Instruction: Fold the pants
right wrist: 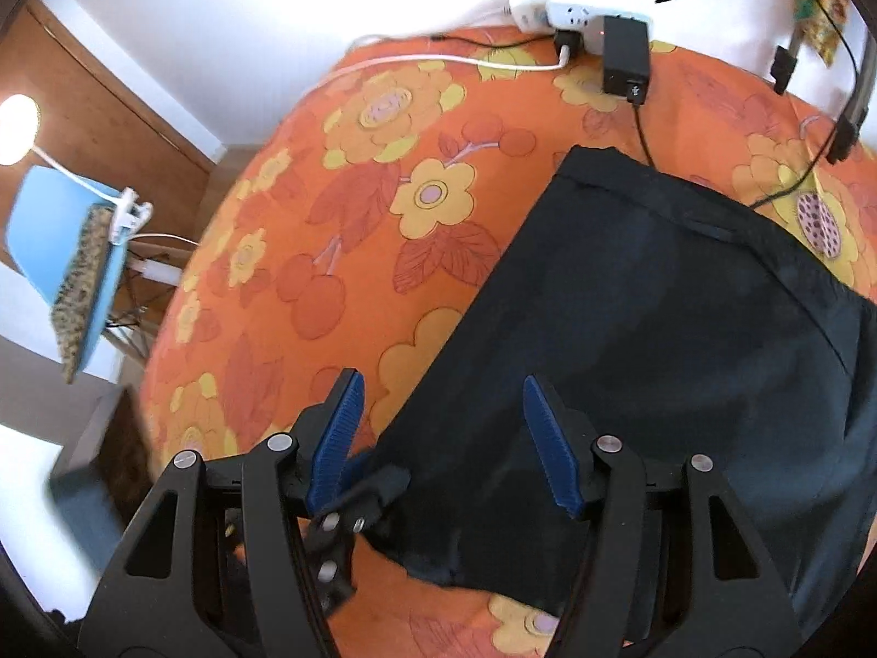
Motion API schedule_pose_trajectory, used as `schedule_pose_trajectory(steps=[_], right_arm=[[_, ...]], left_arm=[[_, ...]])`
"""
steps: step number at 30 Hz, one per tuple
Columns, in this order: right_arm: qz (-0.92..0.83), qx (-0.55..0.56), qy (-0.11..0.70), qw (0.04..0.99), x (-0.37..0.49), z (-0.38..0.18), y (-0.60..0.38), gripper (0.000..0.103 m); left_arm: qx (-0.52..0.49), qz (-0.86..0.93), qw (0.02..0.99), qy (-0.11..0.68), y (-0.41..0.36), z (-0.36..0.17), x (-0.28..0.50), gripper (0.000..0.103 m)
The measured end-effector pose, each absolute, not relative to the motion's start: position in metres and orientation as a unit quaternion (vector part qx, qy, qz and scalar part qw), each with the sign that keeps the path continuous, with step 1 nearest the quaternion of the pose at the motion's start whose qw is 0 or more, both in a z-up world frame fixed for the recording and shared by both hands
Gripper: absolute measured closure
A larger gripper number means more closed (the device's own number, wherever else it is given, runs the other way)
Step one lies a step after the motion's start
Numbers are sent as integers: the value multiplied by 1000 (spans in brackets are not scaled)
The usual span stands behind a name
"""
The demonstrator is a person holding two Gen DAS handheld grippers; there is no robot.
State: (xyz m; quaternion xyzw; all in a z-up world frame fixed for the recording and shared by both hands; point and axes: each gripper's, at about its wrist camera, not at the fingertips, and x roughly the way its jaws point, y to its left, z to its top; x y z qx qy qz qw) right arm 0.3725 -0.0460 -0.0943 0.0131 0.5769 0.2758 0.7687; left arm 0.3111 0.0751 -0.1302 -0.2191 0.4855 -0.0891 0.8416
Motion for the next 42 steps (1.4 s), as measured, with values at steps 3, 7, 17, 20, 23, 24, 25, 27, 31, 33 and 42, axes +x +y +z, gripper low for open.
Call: schedule_pose_trajectory(steps=[3, 7, 17, 20, 23, 24, 25, 27, 31, 33, 42], right_arm=[[266, -9, 588, 764, 378, -102, -33, 40], [253, -32, 602, 757, 383, -113, -22, 40], [221, -65, 622, 748, 390, -132, -17, 88], [227, -30, 625, 746, 393, -130, -29, 95], [231, -10, 620, 750, 394, -125, -38, 97], [233, -4, 617, 751, 394, -123, -40, 97], [233, 0, 615, 753, 393, -122, -43, 97], [234, 15, 614, 754, 393, -120, -50, 97], [238, 35, 611, 754, 395, -116, -54, 98], [241, 34, 605, 758, 394, -110, -55, 98], [252, 65, 578, 773, 391, -82, -83, 98]], left_arm=[[-234, -101, 840, 478, 78, -126, 309, 94], [-235, -112, 841, 474, 76, -121, 307, 95], [-204, -109, 851, 471, 63, -112, 309, 90], [-185, -101, 857, 471, 57, -110, 308, 65], [-177, -99, 859, 470, 50, -111, 310, 62], [-176, -97, 860, 468, 50, -111, 310, 62], [-177, -96, 862, 466, 50, -110, 310, 62], [-179, -93, 863, 462, 49, -109, 311, 62], [-179, -100, 866, 457, 43, -106, 311, 62], [-180, -107, 866, 453, 41, -104, 310, 62], [-222, -190, 854, 431, 25, -77, 303, 64]])
